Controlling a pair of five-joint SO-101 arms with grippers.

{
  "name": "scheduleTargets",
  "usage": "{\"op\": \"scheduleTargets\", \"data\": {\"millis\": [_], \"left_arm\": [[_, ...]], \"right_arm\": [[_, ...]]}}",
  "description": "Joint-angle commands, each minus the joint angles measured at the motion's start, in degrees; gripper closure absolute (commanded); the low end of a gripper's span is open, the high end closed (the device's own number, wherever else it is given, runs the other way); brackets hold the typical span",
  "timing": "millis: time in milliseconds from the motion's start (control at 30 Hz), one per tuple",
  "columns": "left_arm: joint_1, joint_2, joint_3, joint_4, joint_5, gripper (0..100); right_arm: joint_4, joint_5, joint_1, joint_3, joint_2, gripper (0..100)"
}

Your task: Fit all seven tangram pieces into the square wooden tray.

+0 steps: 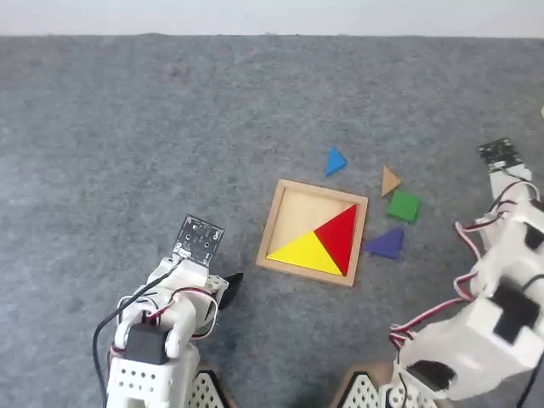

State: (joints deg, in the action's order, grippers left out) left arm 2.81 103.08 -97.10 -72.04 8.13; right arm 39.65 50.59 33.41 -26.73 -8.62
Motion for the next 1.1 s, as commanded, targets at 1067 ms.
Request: {"op": "scheduleTargets", "data": {"millis": [1067], "left_arm": [[0.4, 1.0, 0.7, -0.3, -0.4, 72]], "right_arm": [[-2.4, 3.4, -1.3, -23.4, 18.1, 77.2]]}}
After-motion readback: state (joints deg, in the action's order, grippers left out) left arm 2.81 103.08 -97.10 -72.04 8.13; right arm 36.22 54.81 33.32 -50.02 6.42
